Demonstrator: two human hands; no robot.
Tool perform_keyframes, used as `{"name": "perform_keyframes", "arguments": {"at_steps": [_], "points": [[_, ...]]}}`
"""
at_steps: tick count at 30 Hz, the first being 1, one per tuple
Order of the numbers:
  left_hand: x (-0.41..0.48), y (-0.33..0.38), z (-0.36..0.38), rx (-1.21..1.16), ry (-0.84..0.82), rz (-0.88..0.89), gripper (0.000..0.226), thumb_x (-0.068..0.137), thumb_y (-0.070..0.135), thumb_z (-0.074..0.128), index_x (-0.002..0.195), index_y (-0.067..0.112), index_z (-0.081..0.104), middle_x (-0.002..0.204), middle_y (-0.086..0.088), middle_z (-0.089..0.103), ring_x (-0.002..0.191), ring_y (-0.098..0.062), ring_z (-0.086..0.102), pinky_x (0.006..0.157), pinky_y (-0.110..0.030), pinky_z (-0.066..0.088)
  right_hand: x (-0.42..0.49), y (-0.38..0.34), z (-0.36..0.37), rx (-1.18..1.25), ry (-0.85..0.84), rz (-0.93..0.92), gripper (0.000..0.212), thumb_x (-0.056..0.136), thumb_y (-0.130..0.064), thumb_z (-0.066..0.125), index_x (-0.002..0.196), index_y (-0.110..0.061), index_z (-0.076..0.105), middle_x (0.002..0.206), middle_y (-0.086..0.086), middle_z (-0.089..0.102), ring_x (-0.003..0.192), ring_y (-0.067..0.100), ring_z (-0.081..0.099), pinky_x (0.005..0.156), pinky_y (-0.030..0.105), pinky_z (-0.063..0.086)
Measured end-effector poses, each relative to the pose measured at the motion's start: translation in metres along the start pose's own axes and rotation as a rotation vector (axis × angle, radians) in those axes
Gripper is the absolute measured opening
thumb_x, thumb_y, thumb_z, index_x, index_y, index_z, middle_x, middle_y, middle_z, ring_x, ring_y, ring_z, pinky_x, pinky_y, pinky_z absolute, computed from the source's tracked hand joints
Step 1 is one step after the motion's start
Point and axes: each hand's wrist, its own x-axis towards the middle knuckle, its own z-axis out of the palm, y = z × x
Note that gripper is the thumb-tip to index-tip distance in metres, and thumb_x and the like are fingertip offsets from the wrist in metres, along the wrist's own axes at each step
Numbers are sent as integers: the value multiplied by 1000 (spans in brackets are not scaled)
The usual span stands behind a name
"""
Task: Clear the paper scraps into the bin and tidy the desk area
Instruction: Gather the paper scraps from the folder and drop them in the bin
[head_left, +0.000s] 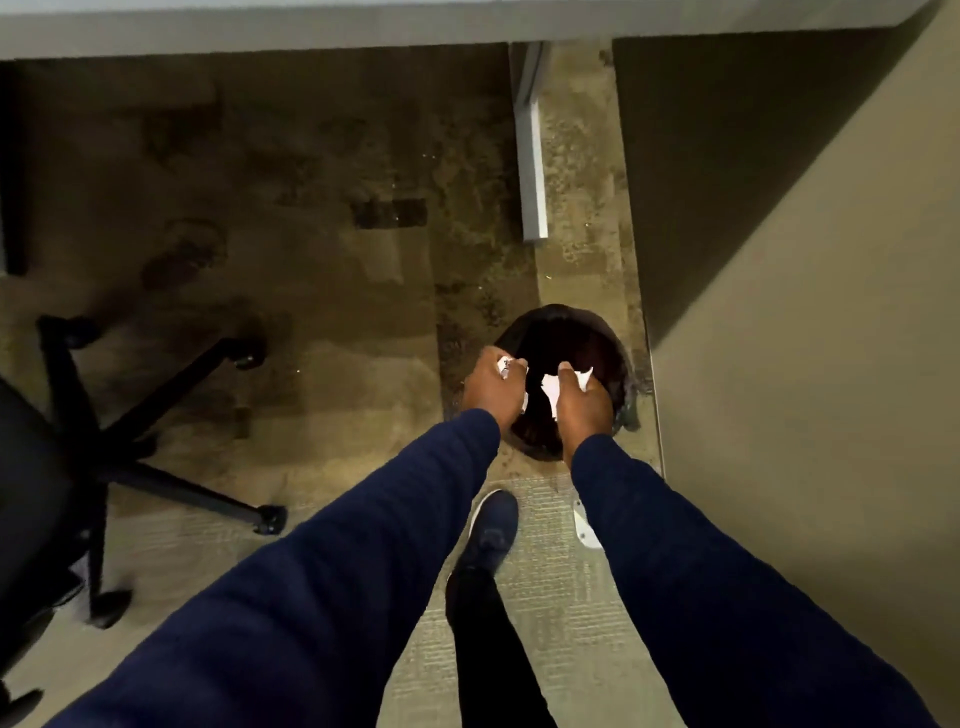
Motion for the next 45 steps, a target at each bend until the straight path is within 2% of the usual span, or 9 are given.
{"name": "perform_keyframes", "arguments": {"at_steps": [8, 14, 17, 21, 26, 32, 36, 41, 45], "points": [[41, -22, 33, -25, -94, -141, 54, 90, 44, 65, 132, 16, 46, 125, -12, 57, 105, -33, 64, 53, -32, 58, 60, 18, 3, 49, 15, 147, 64, 89, -64, 53, 125, -12, 63, 109, 10, 67, 99, 31, 63, 94, 49, 54], [73, -38, 58, -24, -187, -179, 89, 73, 69, 64, 141, 13, 49, 140, -7, 54, 124, -27, 55, 104, -46, 47, 92, 27, 13, 70, -7, 165, 67, 88, -68, 51, 126, -14, 58, 115, 9, 66, 83, 22, 62, 62, 34, 55], [78, -35, 63, -202, -312, -327, 66, 86, 66, 53, 136, 23, 47, 134, -1, 53, 121, -27, 52, 100, -51, 48, 106, 33, 17, 158, -32, 174, 59, 88, -69, 52, 110, -15, 62, 108, 11, 67, 95, 26, 65, 61, 35, 57], [79, -37, 63, -295, -357, -386, 59, 100, 51, 41, 153, 27, 30, 150, -5, 37, 135, -31, 40, 105, -53, 42, 115, 39, 17, 199, -34, 168, 47, 93, -67, 44, 76, -25, 53, 94, 7, 62, 92, 29, 60, 89, 53, 56], [77, -42, 62, -273, -338, -329, 51, 103, 45, 38, 147, 20, 42, 151, -9, 45, 137, -31, 44, 111, -49, 38, 119, 45, 13, 204, -32, 141, 49, 94, -69, 38, 82, -25, 56, 89, 5, 61, 71, 21, 55, 93, 57, 52], [72, -40, 51, -179, -344, -241, 52, 101, 51, 41, 144, 21, 43, 147, -8, 47, 129, -28, 48, 95, -41, 45, 103, 44, 12, 146, -16, 82, 52, 97, -66, 34, 90, -21, 59, 89, 2, 61, 79, 22, 59, 93, 54, 55], [63, -38, 25, -99, -303, -160, 37, 99, 50, 45, 118, 20, 55, 121, -9, 60, 109, -29, 57, 81, -38, 49, 81, 36, 18, 122, -7, 59, 55, 99, -63, 34, 107, -16, 59, 87, 1, 59, 76, 22, 57, 88, 52, 57], [53, -34, -22, -99, -219, -89, 27, 94, 50, 52, 91, 24, 57, 89, -5, 57, 81, -23, 54, 72, -35, 45, 44, 19, 39, 50, 8, 7, 55, 93, -70, 35, 74, -22, 55, 75, 4, 59, 72, 28, 59, 86, 57, 57], [45, -35, -85, -81, -159, -41, 26, 98, 47, 51, 100, 22, 57, 90, -1, 58, 82, -21, 55, 78, -34, 46, 15, 10, 76, -28, -13, -80, 66, 73, -84, 33, 68, -22, 55, 69, 4, 59, 77, 36, 65, 85, 58, 56]]}}
